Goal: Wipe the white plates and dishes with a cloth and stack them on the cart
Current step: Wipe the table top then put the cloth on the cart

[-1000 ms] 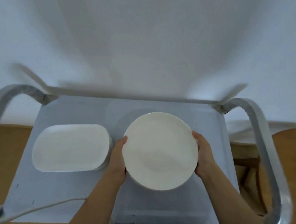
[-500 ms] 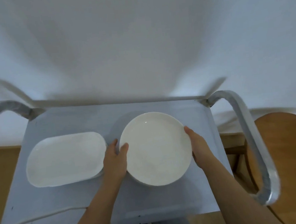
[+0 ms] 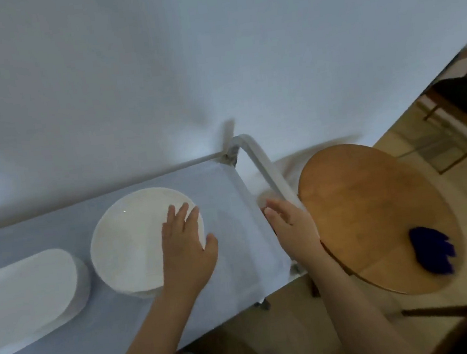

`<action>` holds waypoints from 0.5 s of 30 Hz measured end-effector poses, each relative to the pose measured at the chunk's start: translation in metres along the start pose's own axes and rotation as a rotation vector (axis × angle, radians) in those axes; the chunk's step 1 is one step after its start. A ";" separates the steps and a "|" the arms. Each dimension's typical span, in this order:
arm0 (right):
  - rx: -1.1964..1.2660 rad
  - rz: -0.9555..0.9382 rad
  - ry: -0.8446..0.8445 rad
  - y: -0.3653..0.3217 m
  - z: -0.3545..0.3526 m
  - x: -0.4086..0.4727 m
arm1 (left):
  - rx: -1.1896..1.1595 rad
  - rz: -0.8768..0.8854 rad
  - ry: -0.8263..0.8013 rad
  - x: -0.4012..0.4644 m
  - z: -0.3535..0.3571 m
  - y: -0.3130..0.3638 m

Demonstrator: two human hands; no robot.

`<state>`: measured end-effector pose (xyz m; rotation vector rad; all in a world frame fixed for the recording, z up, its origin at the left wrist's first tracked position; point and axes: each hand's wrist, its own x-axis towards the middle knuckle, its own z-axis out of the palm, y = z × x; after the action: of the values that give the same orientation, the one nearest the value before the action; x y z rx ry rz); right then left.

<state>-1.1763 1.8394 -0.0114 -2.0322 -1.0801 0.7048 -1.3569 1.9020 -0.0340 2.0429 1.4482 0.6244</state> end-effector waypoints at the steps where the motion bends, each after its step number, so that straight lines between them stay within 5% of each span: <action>1: -0.007 0.006 0.023 0.009 -0.015 -0.006 | -0.023 0.060 -0.023 -0.005 0.011 0.017; 7: -0.251 -0.019 0.058 0.088 -0.114 -0.043 | -0.045 0.342 -0.155 -0.044 0.086 0.127; 15: -0.563 0.187 0.084 0.191 -0.228 -0.092 | 0.115 0.550 -0.356 -0.089 0.192 0.232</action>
<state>-0.9669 1.6093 -0.0162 -2.6418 -1.1373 0.4252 -1.0989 1.7230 -0.0255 2.5065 0.7323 0.3566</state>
